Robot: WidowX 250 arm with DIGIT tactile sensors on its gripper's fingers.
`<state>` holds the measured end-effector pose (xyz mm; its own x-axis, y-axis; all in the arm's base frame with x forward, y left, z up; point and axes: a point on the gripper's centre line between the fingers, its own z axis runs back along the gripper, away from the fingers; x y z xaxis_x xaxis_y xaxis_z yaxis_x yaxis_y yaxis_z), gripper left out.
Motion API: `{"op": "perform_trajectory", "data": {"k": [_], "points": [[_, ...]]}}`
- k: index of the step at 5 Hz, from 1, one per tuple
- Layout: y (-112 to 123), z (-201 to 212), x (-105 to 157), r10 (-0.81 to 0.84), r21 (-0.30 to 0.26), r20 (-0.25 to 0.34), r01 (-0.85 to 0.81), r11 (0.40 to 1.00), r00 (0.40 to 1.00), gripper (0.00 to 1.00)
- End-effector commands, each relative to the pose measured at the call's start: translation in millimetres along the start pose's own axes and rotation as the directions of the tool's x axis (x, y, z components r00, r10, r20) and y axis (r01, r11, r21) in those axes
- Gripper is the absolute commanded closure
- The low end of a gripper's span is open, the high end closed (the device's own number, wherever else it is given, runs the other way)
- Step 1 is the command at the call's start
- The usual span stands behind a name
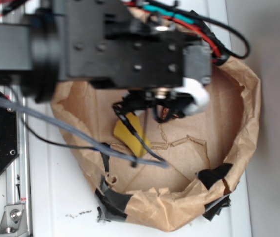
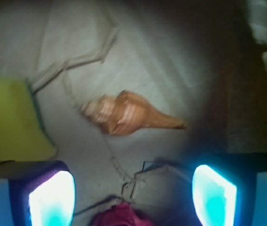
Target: Grab the red paper.
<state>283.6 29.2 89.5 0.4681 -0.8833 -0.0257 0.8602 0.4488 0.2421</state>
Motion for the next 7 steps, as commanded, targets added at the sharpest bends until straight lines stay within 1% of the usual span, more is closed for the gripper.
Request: {"op": "perform_trajectory", "data": {"k": [1,2,3,4,5,6,7], "points": [[3.5,-3.6,-32.8,-0.022,-0.034,-0.040,0.021,0.999,0.999,0.00],[-16.8,0.6,-26.1,-0.076,-0.067,-0.022,0.075,0.995,0.997,0.00],[-31.9,19.3,-11.9,-0.130,-0.031,0.025,0.131,0.991,0.991,0.00],[-33.3,32.3,-3.9,-0.143,0.004,0.052,0.143,0.990,0.988,0.00],[-32.2,35.2,4.3,-0.158,0.008,0.059,0.158,0.987,0.986,0.00],[-24.4,15.6,-2.1,-0.151,-0.019,0.012,0.152,0.988,0.988,0.00],[-13.1,-4.2,-23.5,-0.125,-0.045,-0.032,0.124,0.991,0.992,0.00]]}}
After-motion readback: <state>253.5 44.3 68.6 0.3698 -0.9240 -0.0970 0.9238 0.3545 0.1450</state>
